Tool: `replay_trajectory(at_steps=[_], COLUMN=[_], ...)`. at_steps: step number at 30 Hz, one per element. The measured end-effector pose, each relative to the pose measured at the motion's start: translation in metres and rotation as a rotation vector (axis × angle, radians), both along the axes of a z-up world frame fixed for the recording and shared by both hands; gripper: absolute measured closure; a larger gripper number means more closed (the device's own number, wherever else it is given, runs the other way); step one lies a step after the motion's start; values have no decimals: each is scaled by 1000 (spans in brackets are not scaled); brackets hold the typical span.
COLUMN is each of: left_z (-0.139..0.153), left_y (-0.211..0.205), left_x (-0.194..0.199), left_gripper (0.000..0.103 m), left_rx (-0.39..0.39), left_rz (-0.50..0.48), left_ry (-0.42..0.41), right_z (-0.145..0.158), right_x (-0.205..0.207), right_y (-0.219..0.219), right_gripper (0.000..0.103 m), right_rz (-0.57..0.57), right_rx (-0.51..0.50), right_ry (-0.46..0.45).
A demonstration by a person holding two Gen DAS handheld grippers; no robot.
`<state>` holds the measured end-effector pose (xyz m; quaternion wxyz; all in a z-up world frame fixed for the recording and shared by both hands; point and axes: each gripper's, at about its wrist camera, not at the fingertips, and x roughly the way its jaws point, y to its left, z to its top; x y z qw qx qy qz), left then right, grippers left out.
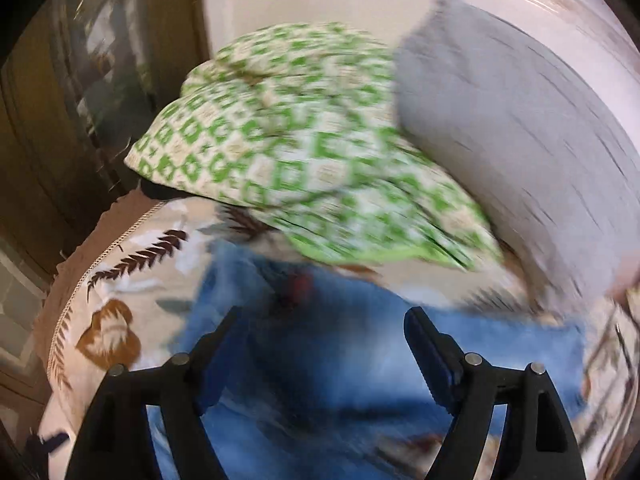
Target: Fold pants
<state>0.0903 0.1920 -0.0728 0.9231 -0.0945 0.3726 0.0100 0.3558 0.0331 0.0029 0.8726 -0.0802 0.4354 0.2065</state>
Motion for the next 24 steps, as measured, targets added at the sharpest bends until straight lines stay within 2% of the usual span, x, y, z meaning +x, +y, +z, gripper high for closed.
replay_trajectory(at_steps=[6,8,12,17,20,24], left_z=[24,29,34,42,48,53], left_y=[-72,-97,-146,-190,-203,-215], left_x=[33,48,86,131,157,203], left_gripper=[0,0,0,0,0,0], left_rx=[52,63,108,224,259,300], left_rz=[-197,-262,-401,-533,-582,-620], left_ry=[-32,-19,26,56,75,103], right_z=[10,11,4,1,-2,-10], right_x=[-29,-40,-59,-62,-51,-21], right_y=[-163,-218,-298,-357,-372,-368], right_gripper=[20,18,16,16,16,16], right_rz=[-178,-238,-327,-388,-404,-391], right_rx=[37,37,6,33,62,68], right_ry=[7,19,45,75,89,108])
